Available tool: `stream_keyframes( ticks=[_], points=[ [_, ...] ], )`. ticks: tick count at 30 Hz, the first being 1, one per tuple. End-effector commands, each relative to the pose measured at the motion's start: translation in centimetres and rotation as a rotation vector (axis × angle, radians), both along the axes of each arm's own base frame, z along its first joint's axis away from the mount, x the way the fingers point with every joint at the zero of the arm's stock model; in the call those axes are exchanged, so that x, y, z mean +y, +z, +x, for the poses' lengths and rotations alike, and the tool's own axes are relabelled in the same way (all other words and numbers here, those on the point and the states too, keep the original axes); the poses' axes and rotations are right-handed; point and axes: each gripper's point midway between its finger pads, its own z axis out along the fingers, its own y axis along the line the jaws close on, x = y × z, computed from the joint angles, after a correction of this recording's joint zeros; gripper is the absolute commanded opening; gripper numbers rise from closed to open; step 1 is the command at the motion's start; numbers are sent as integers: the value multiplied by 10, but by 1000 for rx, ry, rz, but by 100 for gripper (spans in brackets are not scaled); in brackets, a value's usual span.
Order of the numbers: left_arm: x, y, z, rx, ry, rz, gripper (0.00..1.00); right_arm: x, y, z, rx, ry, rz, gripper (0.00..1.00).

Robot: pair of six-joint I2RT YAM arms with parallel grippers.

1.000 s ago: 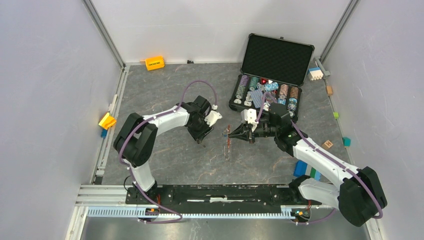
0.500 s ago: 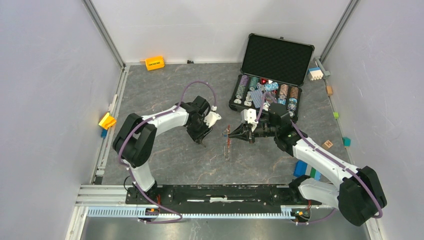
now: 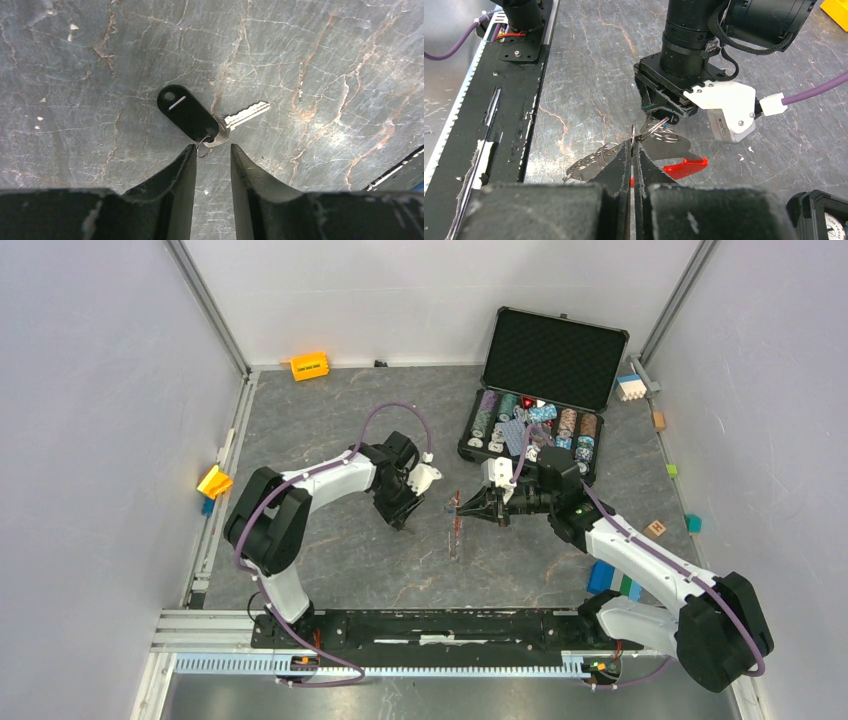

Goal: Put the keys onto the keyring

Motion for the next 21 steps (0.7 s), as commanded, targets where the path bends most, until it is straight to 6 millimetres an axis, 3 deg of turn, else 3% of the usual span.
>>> stream_keyframes(
  ticks=[1,21],
  points=[
    [-10,20,3,-16,-18,-69,37,1,7,3,-26,-2,22,0],
    [-14,21,-5,15,-24,-95,29,0,7,5,-24,-10,20,0]
  ],
)
